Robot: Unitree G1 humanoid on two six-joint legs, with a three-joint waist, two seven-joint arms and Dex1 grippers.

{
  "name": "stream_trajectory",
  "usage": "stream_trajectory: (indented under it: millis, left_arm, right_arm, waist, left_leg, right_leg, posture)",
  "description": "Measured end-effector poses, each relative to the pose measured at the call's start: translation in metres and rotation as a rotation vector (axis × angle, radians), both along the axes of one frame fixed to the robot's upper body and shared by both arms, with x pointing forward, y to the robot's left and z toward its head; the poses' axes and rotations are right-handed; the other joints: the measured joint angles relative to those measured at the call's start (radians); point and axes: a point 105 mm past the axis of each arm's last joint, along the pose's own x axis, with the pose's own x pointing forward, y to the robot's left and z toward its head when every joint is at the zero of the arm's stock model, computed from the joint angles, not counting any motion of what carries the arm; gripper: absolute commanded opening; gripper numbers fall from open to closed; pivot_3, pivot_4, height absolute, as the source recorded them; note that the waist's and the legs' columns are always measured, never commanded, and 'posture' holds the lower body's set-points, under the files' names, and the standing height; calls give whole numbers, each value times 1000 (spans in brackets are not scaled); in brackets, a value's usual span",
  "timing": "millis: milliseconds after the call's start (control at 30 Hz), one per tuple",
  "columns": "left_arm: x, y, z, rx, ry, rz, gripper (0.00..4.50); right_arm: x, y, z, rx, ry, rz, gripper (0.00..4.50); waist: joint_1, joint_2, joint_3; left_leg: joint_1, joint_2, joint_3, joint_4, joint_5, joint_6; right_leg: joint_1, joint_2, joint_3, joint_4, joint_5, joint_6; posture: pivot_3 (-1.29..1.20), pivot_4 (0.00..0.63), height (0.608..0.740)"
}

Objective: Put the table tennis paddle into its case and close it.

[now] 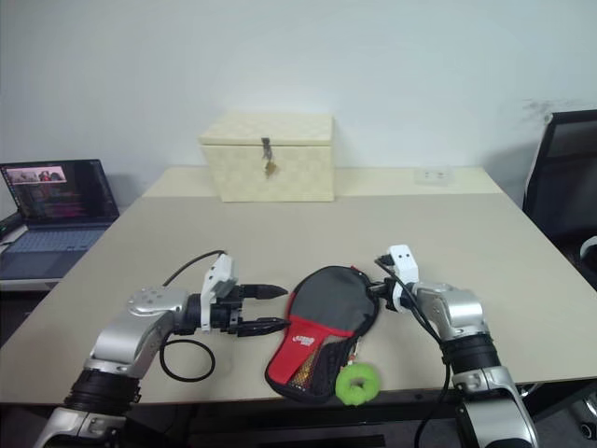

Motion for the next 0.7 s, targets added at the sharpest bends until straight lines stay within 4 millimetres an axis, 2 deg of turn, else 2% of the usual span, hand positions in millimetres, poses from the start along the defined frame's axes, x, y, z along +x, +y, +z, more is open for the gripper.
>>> stream_trajectory:
  millis: [167,400,700]
  left_arm:
    - [0,-1,-1,4,-3,8,3917]
    - [-1,-3,-2,10,-7,8,3917]
    - [0,-4,-1,15,-15,17,3917]
  right_arm:
    - [18,14,9,-52,-43,56,28]
    - [37,46,26,-76,-122,140,28]
    - [42,57,21,-118,-130,171,28]
  waist:
    - [-7,1,0]
    - [-8,1,1]
    - [-8,1,1]
  left_leg:
    - [2,1,1,0,1,0]
    - [1,0,0,-2,1,0]
    - [1,1,0,-2,1,0]
  right_leg:
    - [1,1,0,2,1,-1]
    - [0,1,0,0,0,-1]
    - [-1,0,-1,1,0,-2]
  posture:
    - [0,150,740]
    - [0,150,740]
    - [0,150,740]
